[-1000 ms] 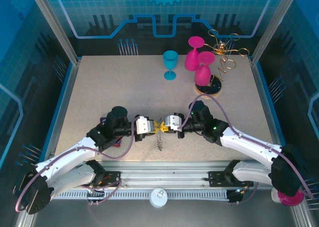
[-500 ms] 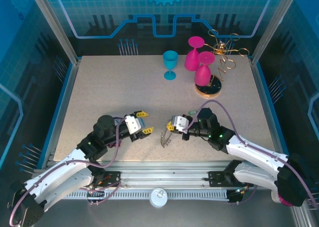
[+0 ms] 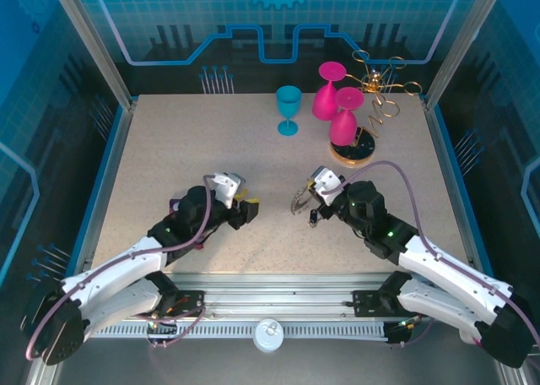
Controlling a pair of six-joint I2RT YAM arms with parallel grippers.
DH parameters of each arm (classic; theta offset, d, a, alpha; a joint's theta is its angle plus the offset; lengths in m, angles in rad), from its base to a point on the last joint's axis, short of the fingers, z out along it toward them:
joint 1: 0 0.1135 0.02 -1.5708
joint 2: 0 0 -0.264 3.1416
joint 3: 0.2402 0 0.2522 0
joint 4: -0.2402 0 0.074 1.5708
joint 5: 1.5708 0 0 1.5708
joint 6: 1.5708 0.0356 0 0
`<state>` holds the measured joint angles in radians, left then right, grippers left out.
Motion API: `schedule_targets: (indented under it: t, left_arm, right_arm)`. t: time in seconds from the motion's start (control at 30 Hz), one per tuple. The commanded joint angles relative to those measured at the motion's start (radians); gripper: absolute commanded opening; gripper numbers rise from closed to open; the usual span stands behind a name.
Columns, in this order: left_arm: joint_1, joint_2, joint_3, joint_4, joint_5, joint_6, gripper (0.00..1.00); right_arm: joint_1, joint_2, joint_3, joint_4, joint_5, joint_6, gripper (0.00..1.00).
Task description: Put the keys on the keyring
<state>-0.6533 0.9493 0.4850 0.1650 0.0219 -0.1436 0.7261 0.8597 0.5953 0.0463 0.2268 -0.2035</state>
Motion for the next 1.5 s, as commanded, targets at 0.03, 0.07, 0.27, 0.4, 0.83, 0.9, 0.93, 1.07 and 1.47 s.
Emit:
schedule_targets:
  t: [0.03, 0.07, 0.27, 0.4, 0.83, 0.9, 0.93, 1.07, 1.47]
  left_arm:
    - [-0.055, 0.123, 0.071, -0.024, -0.023, -0.286, 0.52]
    - [-0.070, 0.155, 0.088, -0.037, -0.045, -0.337, 0.52]
    - [-0.143, 0.432, 0.298, -0.196, -0.050, -0.650, 0.58]
    - [-0.199, 0.609, 0.484, -0.356, -0.092, -0.736, 0.61]
    - [-0.280, 1.069, 1.014, -0.795, -0.113, -0.787, 0.61]
    - [-0.286, 1.110, 1.056, -0.814, -0.109, -0.792, 0.61]
    - [-0.288, 1.127, 1.074, -0.825, -0.111, -0.791, 0.61]
    - [-0.300, 1.185, 1.154, -0.888, -0.151, -0.771, 0.59]
    - [-0.328, 1.276, 1.219, -0.954, -0.166, -0.753, 0.42]
  right_arm:
    - [-0.010, -0.053, 0.058, -0.115, 0.196, 0.056, 0.00]
    - [-0.011, -0.059, 0.065, -0.132, 0.226, 0.065, 0.00]
    - [-0.013, -0.089, 0.107, -0.230, 0.382, 0.101, 0.00]
    - [-0.011, -0.123, 0.102, -0.238, 0.394, 0.102, 0.00]
    - [-0.010, -0.252, 0.077, -0.255, 0.475, 0.036, 0.00]
    - [-0.011, -0.262, 0.077, -0.259, 0.478, 0.033, 0.00]
    - [-0.009, -0.267, 0.077, -0.261, 0.477, 0.032, 0.00]
    - [-0.010, -0.277, 0.075, -0.261, 0.476, 0.026, 0.00]
    - [-0.010, -0.280, 0.069, -0.257, 0.485, 0.018, 0.00]
